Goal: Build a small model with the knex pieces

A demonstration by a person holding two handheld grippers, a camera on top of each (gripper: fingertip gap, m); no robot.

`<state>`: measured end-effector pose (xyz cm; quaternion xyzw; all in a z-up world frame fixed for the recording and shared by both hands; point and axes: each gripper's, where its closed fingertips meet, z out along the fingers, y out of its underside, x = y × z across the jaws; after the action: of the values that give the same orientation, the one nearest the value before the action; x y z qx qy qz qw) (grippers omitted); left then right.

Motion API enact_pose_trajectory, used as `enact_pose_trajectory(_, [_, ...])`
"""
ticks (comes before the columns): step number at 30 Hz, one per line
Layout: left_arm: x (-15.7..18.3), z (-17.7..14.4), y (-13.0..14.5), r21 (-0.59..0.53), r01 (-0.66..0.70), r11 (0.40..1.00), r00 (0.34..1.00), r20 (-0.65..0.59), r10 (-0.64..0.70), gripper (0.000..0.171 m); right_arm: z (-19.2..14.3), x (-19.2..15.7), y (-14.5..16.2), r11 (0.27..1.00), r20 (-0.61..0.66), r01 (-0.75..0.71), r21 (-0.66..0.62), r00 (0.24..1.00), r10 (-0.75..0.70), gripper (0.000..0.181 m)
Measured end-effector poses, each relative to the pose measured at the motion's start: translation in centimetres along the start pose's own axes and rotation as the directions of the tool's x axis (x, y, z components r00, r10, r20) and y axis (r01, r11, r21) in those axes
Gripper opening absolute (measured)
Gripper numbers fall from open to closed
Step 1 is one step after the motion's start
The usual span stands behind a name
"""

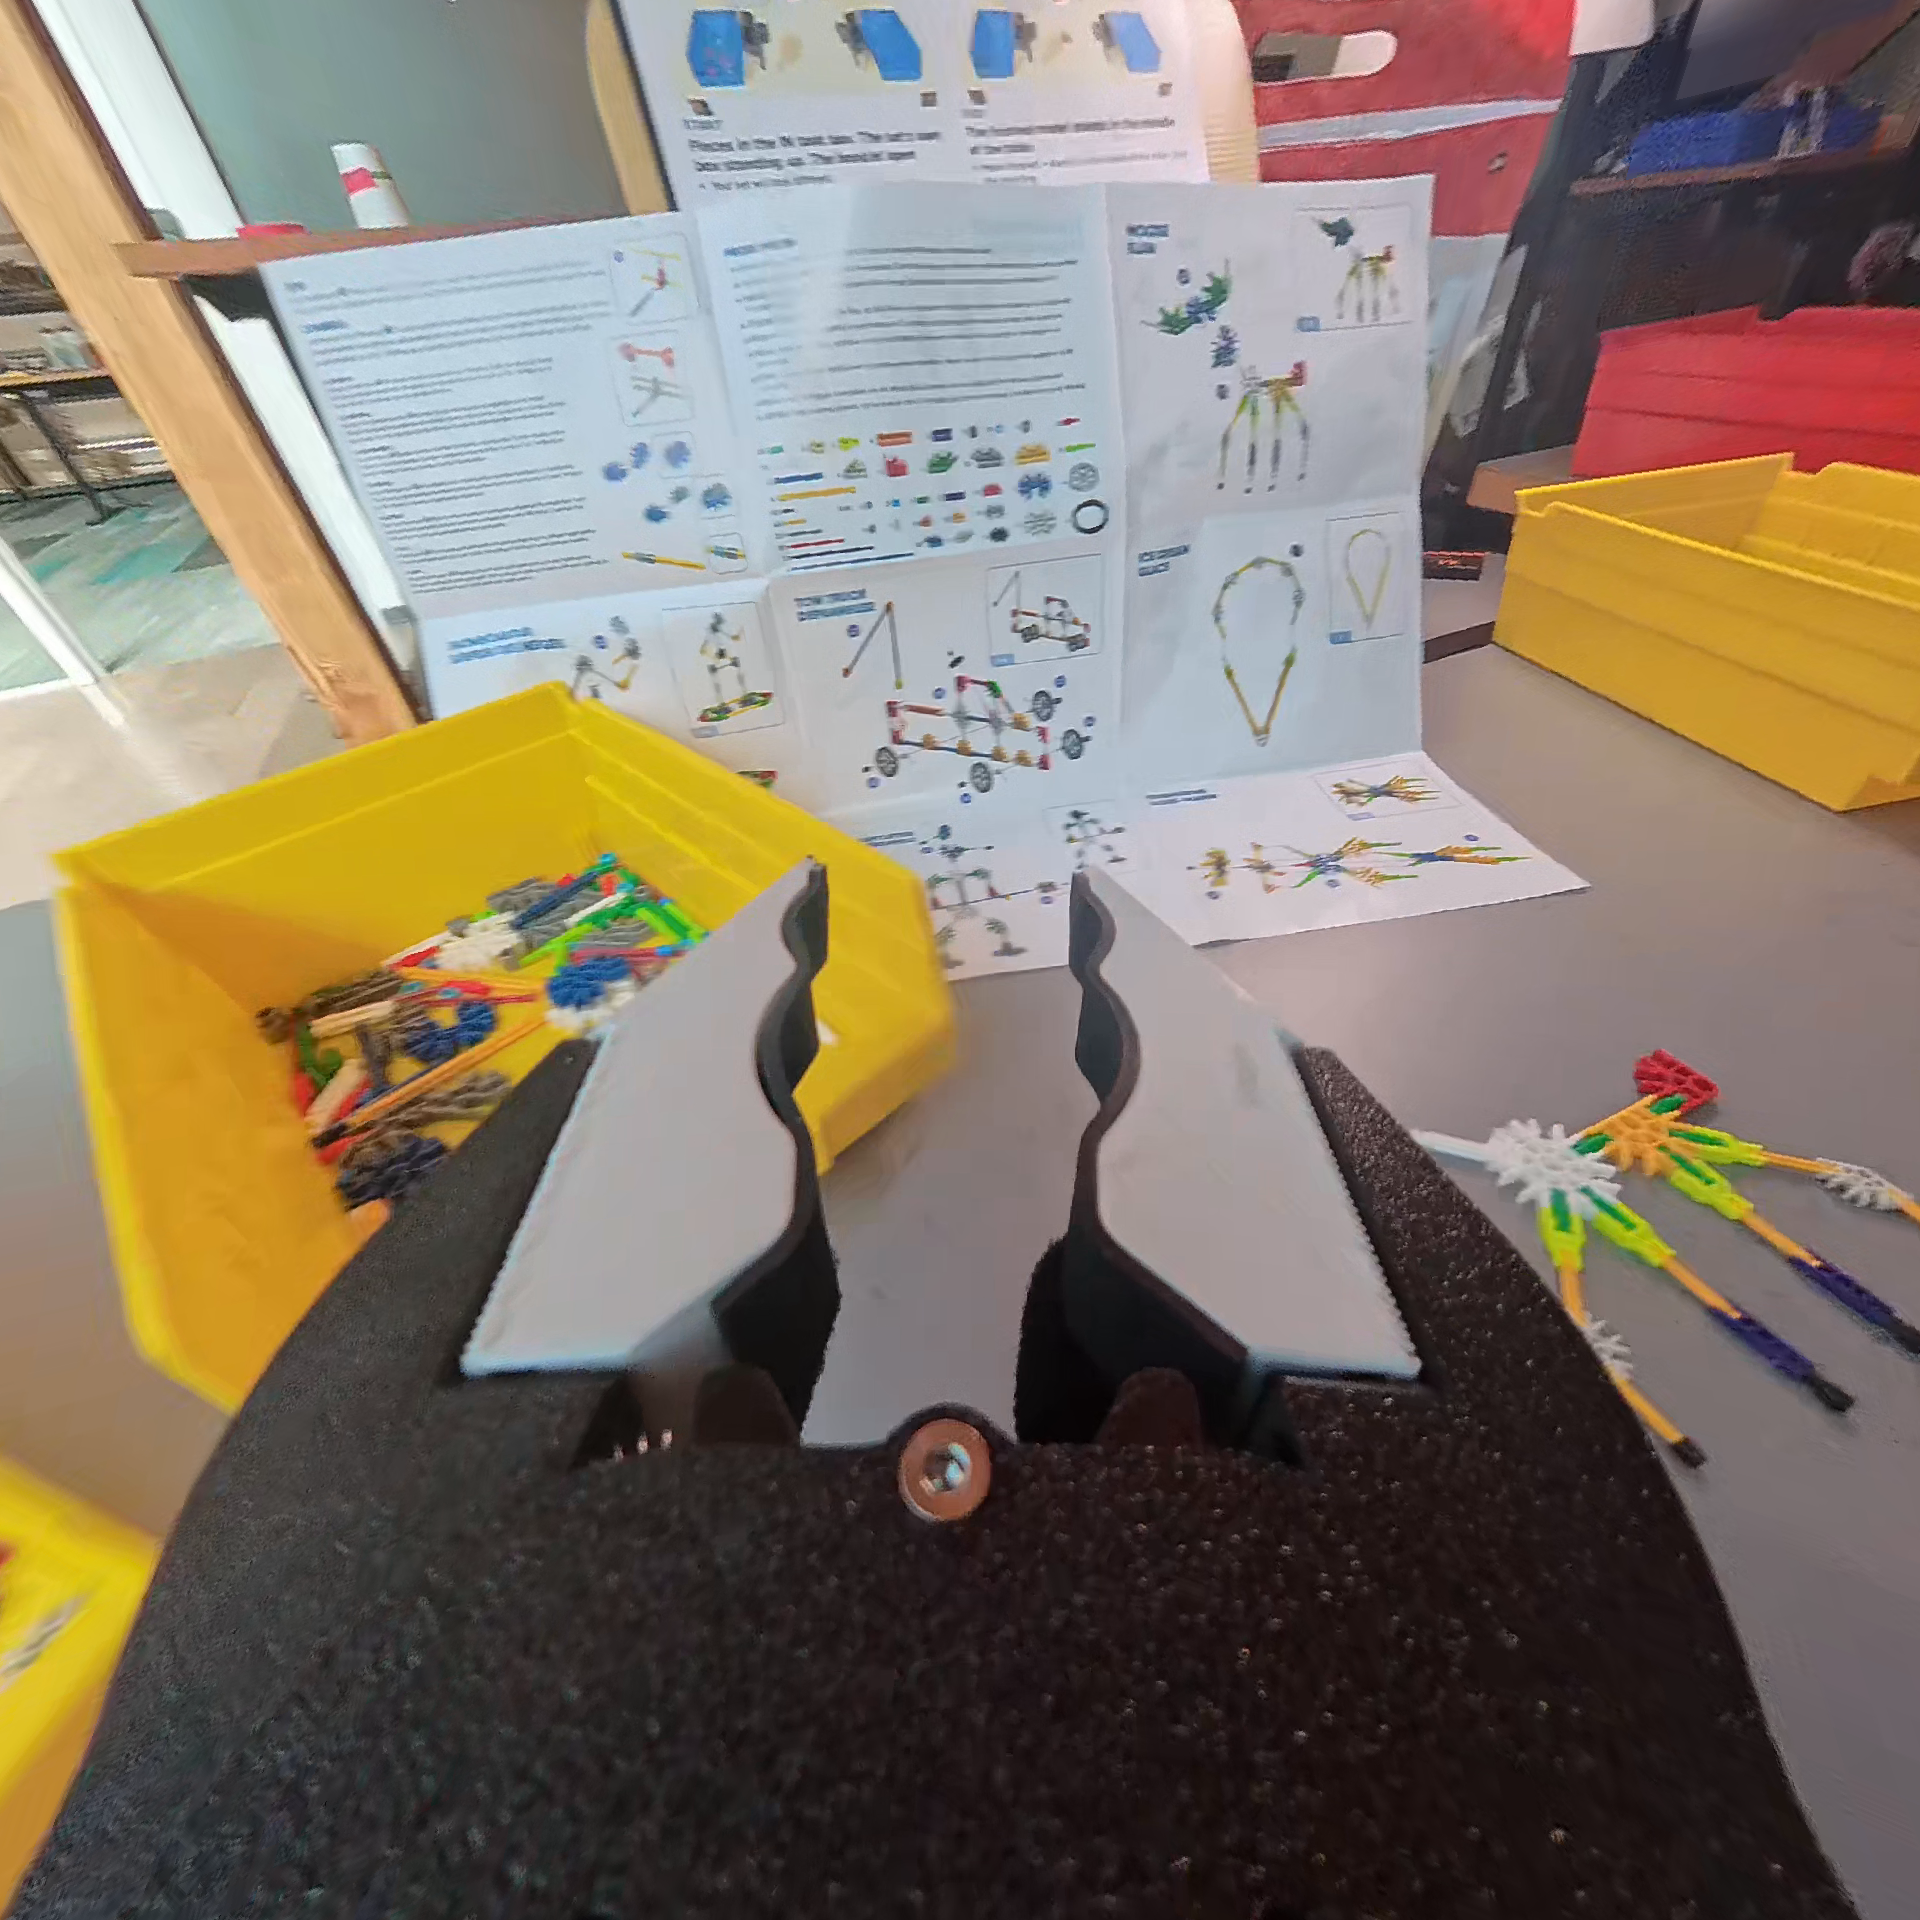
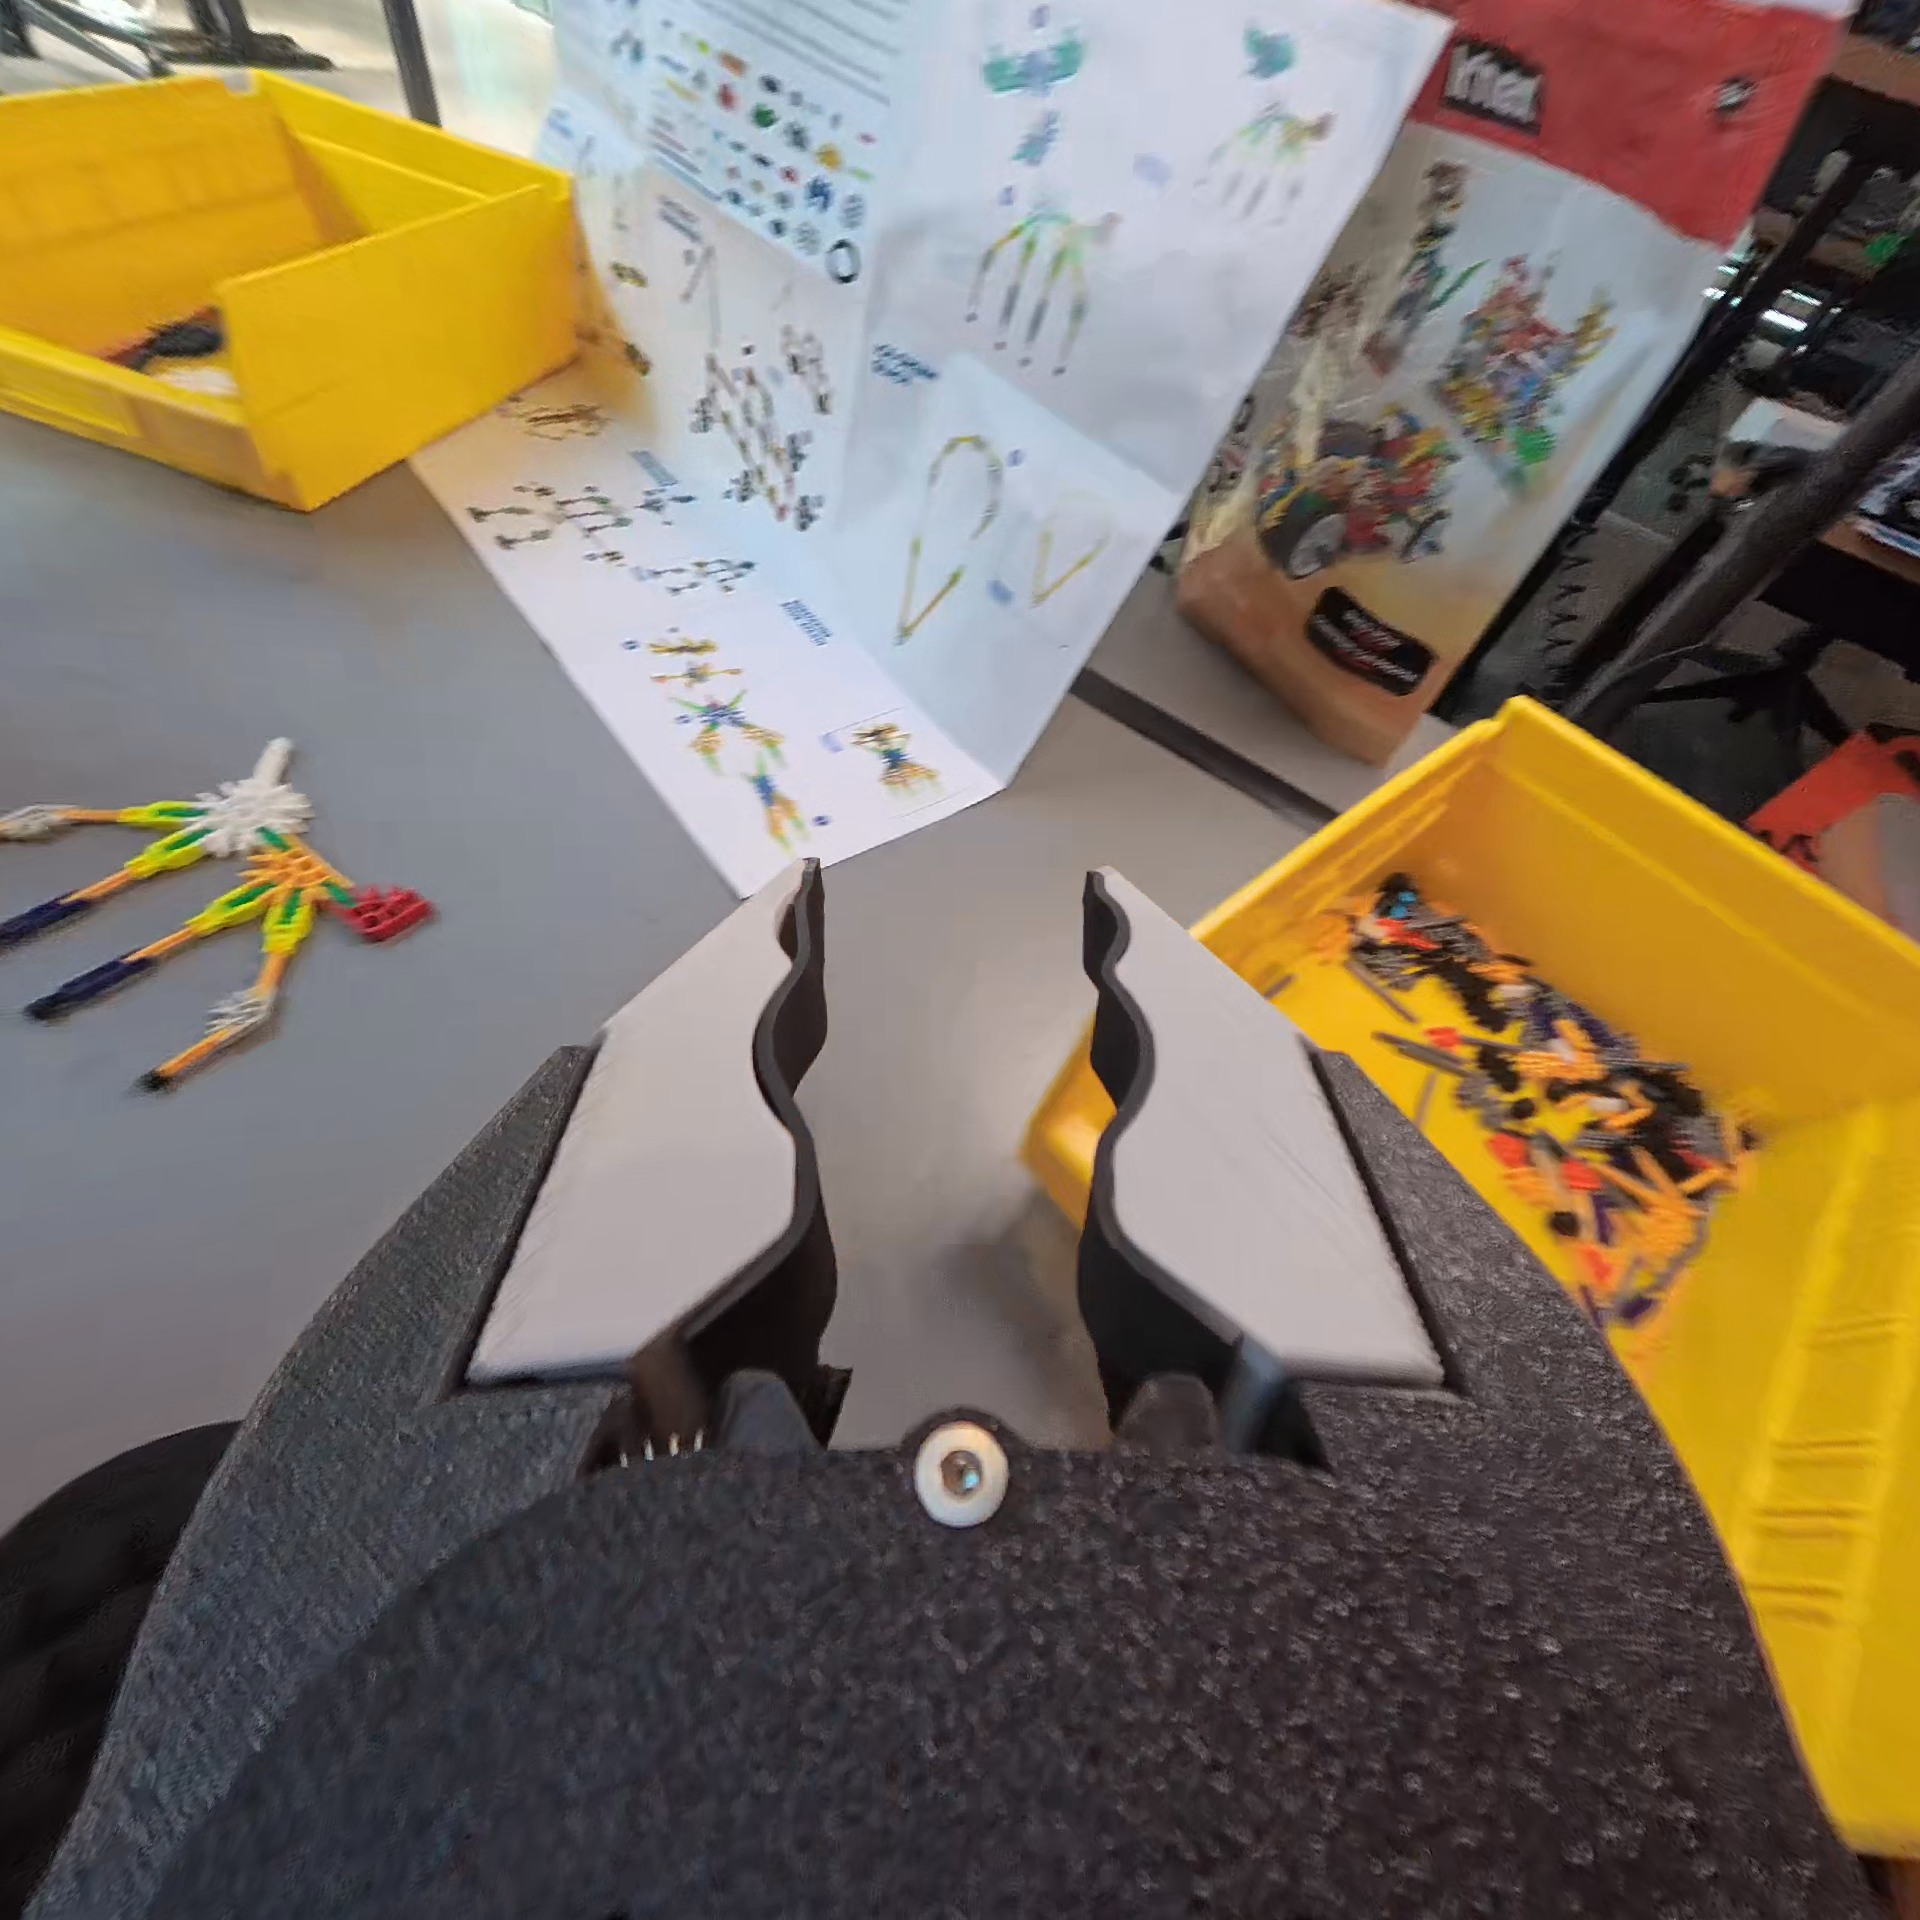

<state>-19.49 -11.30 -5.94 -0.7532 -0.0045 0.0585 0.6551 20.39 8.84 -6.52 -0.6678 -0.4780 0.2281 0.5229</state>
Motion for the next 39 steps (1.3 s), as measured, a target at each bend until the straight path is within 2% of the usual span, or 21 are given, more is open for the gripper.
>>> enact_pose_trajectory(2, [-4.7,-2.2,0.3,-0.065,-0.039,0.997,0.992,0.114,0.046,0.045,0.7,-4.9,2.1,1.000,0.052,-0.026,0.012,0.998,0.025,0.049])
enact_pose_trajectory(5, [-14.7,-5.7,1.3,-0.287,-0.084,0.954,0.950,0.265,0.164,0.046,2.4,-9.8,4.0,0.999,0.119,-0.038,0.028,0.992,0.035,0.048])
enact_pose_trajectory(6, [-18.4,-6.6,2.1,-0.383,-0.074,0.921,0.936,0.291,0.197,0.046,3.0,-10.9,4.0,0.998,0.142,-0.043,0.041,0.989,0.037,0.048])
enact_pose_trajectory(8, [-24.1,-7.4,4.9,-0.564,0.023,0.825,0.950,0.268,0.157,0.049,4.2,-12.1,3.8,0.999,0.164,0.007,0.033,0.986,-0.012,0.048])
enact_pose_trajectory(10, [-28.1,-7.9,8.7,-0.725,0.108,0.680,0.972,0.222,0.082,0.056,5.3,-12.9,2.7,0.998,0.199,0.033,0.055,0.979,-0.043,0.047])
enact_pose_trajectory(12, [-30.1,-8.6,12.4,-0.849,0.123,0.515,0.986,0.161,0.031,0.063,6.2,-13.8,1.3,0.996,0.244,0.034,0.079,0.968,-0.052,0.047])
enact_pose_trajectory(13, [-30.8,-8.6,13.7,-0.878,0.115,0.464,0.990,0.140,0.021,0.065,6.5,-14.0,0.7,0.995,0.251,0.049,0.088,0.965,-0.070,0.047])
enact_pose_trajectory(19, [-31.6,-9.1,18.4,-0.964,0.064,0.258,0.996,0.044,-0.081,0.071,6.9,-14.3,0.0,0.994,0.273,0.067,0.083,0.958,-0.087,0.047])
enact_pose_trajectory(22, [-31.6,-9.8,19.5,-0.980,0.038,0.195,0.994,0.017,-0.105,0.064,6.4,-13.5,0.8,0.997,0.260,0.038,0.065,0.964,-0.054,0.046])
enact_pose_trajectory(26, [-32.0,-9.9,19.2,-0.980,0.002,0.197,0.997,-0.013,-0.077,0.059,5.9,-12.6,1.5,0.998,0.244,-0.010,0.058,0.970,-0.005,0.045])
enact_pose_trajectory(28, [-32.3,-10.1,18.1,-0.974,-0.028,0.227,0.999,-0.035,-0.027,0.058,5.7,-12.5,1.5,0.998,0.241,-0.017,0.063,0.970,0.001,0.045])
enact_pose_trajectory(29, [-32.2,-10.0,16.9,-0.962,-0.042,0.268,0.999,-0.045,-0.004,0.056,5.6,-12.6,1.5,0.998,0.240,-0.012,0.065,0.971,-0.004,0.044])
enact_pose_trajectory(30, [-32.6,-9.6,15.2,-0.940,-0.055,0.335,0.998,-0.037,0.060,0.016,5.4,-12.6,1.4,0.998,0.239,-0.008,0.067,0.971,-0.008,0.044])
enact_pose_trajectory(31, [-33.3,-9.2,13.1,-0.911,-0.064,0.408,0.990,-0.007,0.140,0.000,5.3,-12.8,1.4,0.997,0.241,-0.005,0.071,0.970,-0.012,0.044])
enact_pose_trajectory(33, [-31.2,-8.9,9.4,-0.834,-0.094,0.544,0.992,-0.030,0.125,0.000,5.5,-13.3,1.1,0.997,0.261,-0.010,0.083,0.965,-0.012,0.044])
enact_pose_trajectory(34, [-30.3,-9.2,8.5,-0.817,-0.119,0.564,0.989,-0.048,0.139,0.000,5.7,-13.6,0.9,0.996,0.273,-0.009,0.089,0.962,-0.015,0.044])
enact_pose_trajectory(36, [-30.2,-10.3,9.0,-0.837,-0.154,0.526,0.977,-0.050,0.207,0.000,6.2,-14.5,0.3,0.995,0.298,0.006,0.104,0.954,-0.037,0.044])
enact_pose_trajectory(39, [-30.7,-11.2,10.8,-0.862,-0.100,0.497,0.979,0.003,0.202,0.004,7.0,-15.8,-0.7,0.991,0.329,0.042,0.129,0.941,-0.083,0.044])
